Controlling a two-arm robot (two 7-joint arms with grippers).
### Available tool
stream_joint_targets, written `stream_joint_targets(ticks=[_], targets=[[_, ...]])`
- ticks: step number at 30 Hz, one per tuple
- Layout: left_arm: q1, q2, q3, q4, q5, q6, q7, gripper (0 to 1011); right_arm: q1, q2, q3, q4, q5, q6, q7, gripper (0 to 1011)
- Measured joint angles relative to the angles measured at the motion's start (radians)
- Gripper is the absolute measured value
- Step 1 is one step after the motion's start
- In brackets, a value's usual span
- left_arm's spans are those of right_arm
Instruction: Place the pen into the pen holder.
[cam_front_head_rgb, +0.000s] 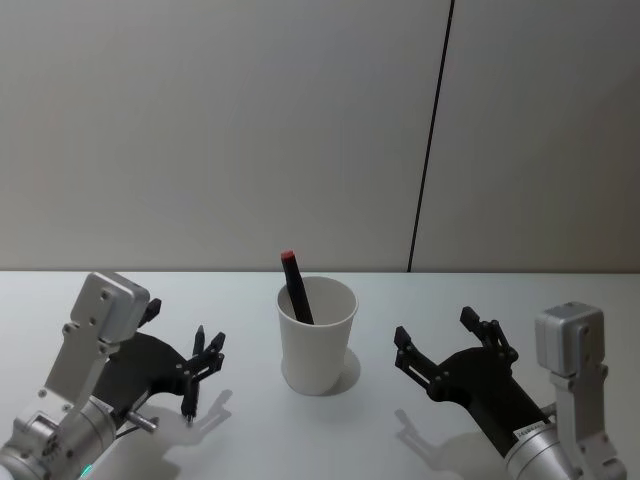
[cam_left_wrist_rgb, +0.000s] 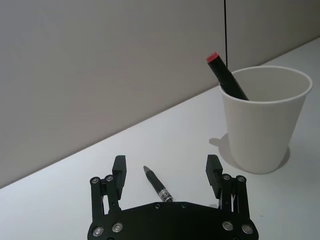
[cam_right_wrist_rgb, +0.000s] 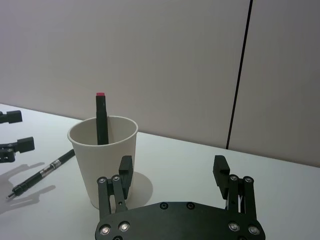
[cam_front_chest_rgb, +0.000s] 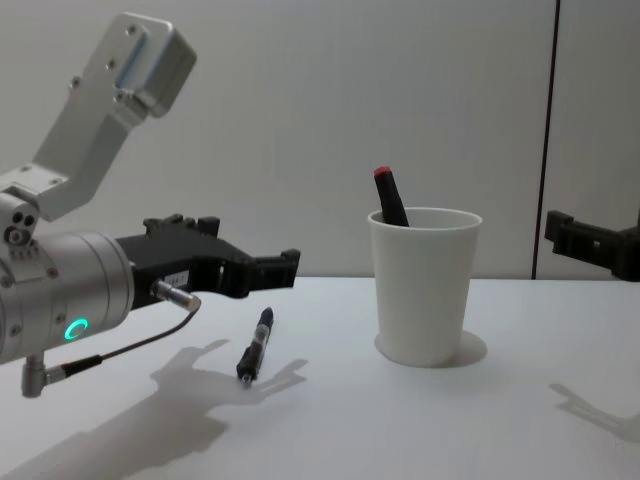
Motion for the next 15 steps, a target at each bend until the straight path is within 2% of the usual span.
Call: stream_joint_targets(ticks=[4, 15], targets=[[-0.016, 0.004, 0.004, 0.011, -0.008, 0.045, -0.027, 1003, 0.000, 0.000, 0.000, 0.000, 0.000, 0.000, 0.000, 1001], [-0.035, 0.004, 0.008, 0.043, -0.022, 0.106, -0.070, 1003, 0.000, 0.000, 0.000, 0.000, 0.000, 0.000, 0.000, 1001]])
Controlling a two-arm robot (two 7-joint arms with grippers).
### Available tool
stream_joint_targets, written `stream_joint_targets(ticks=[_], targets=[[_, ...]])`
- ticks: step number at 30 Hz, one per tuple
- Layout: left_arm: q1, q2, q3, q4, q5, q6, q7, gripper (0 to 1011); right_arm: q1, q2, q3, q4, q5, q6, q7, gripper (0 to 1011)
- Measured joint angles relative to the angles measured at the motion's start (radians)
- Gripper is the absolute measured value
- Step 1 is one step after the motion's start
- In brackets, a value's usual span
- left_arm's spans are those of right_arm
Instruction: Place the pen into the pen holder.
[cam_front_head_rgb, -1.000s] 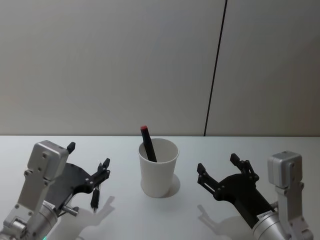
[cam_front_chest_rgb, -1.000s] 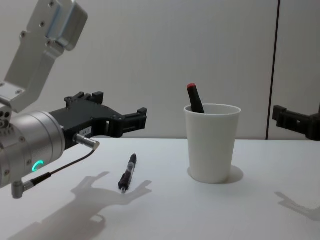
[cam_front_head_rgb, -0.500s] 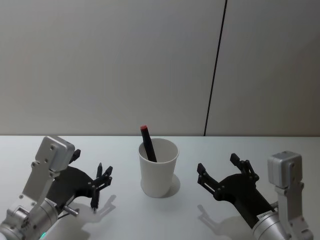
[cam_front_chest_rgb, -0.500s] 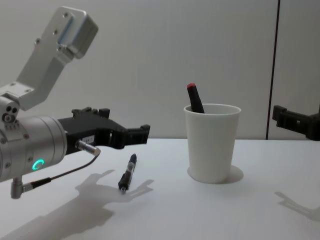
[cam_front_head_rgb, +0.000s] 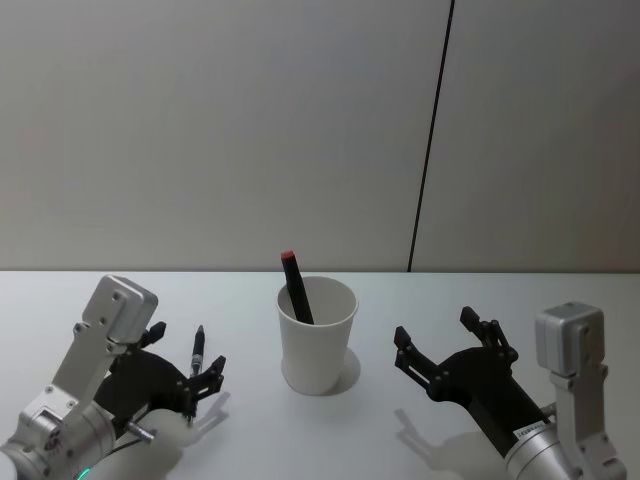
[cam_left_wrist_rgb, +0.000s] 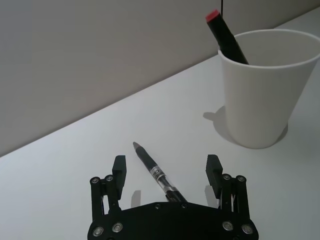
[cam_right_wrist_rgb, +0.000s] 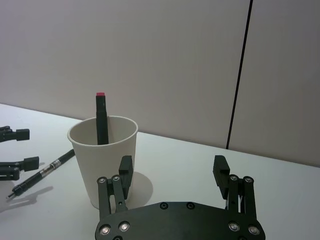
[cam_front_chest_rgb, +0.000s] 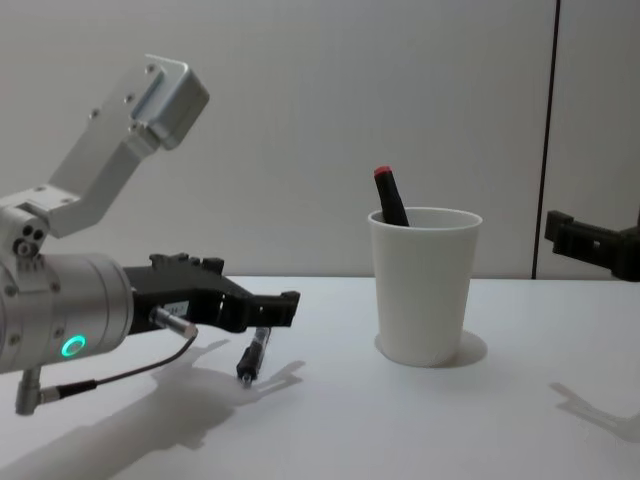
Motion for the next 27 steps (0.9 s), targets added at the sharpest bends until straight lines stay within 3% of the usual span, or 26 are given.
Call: stream_joint_targets(ticks=[27], targets=[[0.005, -0.022, -0.010, 0.051, -0.008, 0.033, -0.041, 1003, 0.000, 0.000, 0.000, 0.000, 0.000, 0.000, 0.000, 1001]])
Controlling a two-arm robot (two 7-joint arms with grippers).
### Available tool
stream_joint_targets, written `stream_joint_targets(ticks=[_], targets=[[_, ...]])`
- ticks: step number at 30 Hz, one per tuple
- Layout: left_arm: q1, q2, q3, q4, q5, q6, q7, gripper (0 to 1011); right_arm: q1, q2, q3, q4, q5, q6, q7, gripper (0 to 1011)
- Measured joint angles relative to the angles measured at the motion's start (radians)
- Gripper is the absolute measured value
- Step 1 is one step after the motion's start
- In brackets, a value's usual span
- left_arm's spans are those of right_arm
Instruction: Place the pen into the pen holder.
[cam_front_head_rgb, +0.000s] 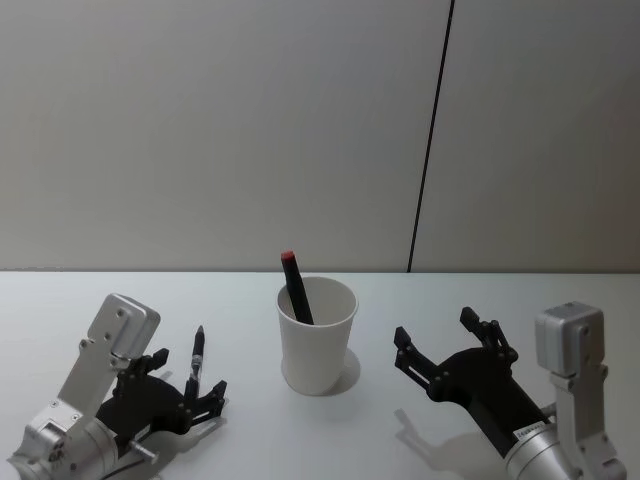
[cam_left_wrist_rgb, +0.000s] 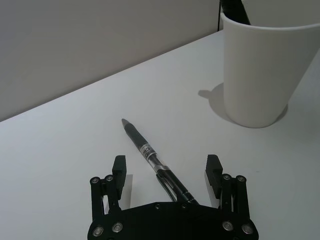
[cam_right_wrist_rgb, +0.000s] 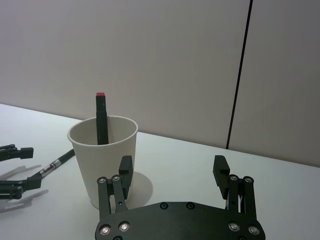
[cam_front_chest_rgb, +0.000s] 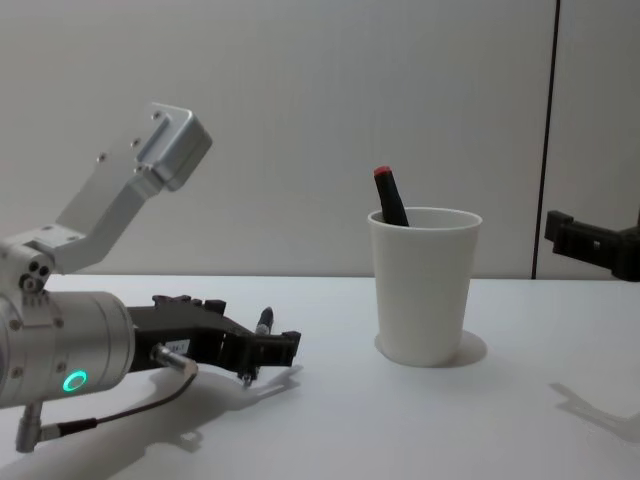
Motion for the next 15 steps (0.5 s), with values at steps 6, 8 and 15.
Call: stream_joint_targets(ticks=[6, 8, 15], targets=[[0.002, -0.006, -0.004, 0.009, 0.000, 0.004, -0.007, 1003, 0.000, 0.000, 0.000, 0.000, 0.000, 0.000, 0.000, 1001], [0.003, -0.007, -0.005, 0.011, 0.000, 0.005, -0.008, 1003, 0.000, 0.000, 0.000, 0.000, 0.000, 0.000, 0.000, 1001], [0.010, -0.012, -0.013, 0.014, -0.003, 0.010, -0.015, 1003, 0.000, 0.000, 0.000, 0.000, 0.000, 0.000, 0.000, 1001]])
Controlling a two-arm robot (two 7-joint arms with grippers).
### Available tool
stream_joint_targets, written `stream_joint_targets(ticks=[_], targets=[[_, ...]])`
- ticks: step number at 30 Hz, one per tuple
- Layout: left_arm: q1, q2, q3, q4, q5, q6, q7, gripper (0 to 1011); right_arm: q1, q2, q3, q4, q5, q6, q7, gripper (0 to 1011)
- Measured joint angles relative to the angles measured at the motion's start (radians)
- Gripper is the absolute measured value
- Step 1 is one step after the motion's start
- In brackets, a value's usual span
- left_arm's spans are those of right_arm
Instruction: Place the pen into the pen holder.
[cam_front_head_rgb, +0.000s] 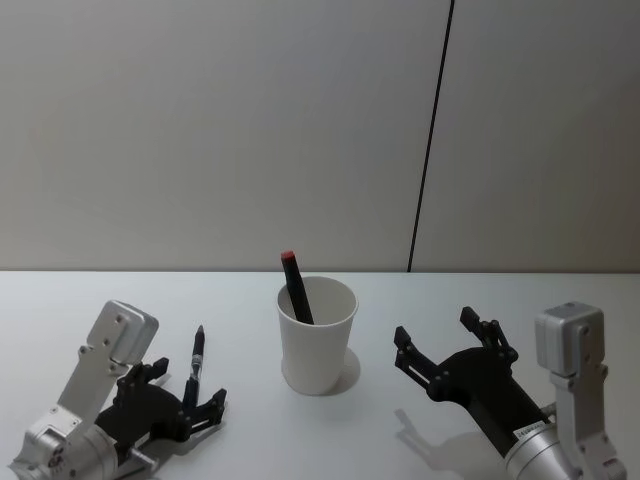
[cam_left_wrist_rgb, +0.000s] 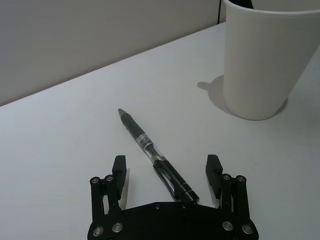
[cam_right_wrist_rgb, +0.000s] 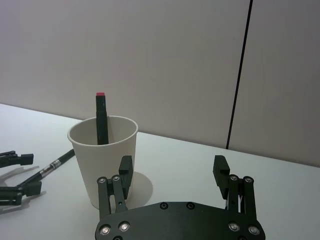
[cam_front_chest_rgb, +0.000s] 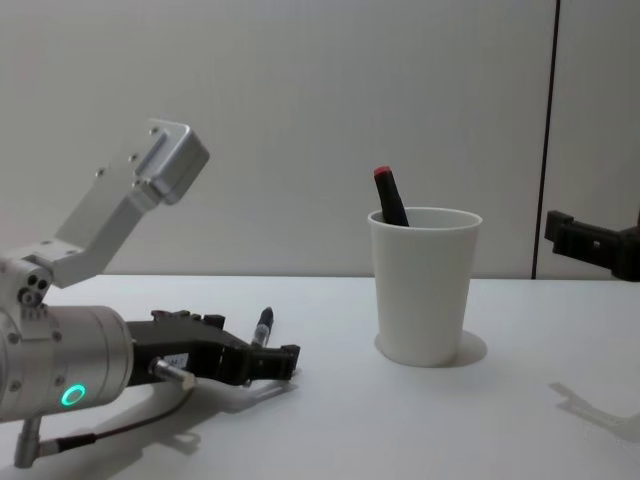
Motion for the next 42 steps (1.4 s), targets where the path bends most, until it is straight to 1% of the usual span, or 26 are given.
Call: stream_joint_targets(ticks=[12, 23, 27, 30, 32, 42], targets=[[0.022, -0.009, -0.021, -0.004, -0.013, 0.009, -0.006, 1003, 0.000, 0.000, 0.000, 0.000, 0.000, 0.000, 0.000, 1001], [0.034, -0.014, -0.032, -0.009, -0.017, 0.016, -0.006, 1003, 0.000, 0.000, 0.000, 0.000, 0.000, 0.000, 0.000, 1001], [0.036, -0.015, -0.033, -0.010, -0.018, 0.017, -0.007, 964, 0.000, 0.000, 0.000, 0.000, 0.000, 0.000, 0.000, 1001], [0.038, -0.015, -0.034, -0.011, -0.019, 0.019, -0.008, 885, 0.000, 0.000, 0.000, 0.000, 0.000, 0.000, 0.000, 1001], [0.038, -0.016, -0.035, -0.011, -0.019, 0.019, -0.008, 861, 0.000, 0.000, 0.000, 0.000, 0.000, 0.000, 0.000, 1001], [0.041, -0.016, -0.037, -0.011, -0.020, 0.022, -0.008, 792, 0.000, 0.000, 0.000, 0.000, 0.000, 0.000, 0.000, 1001]])
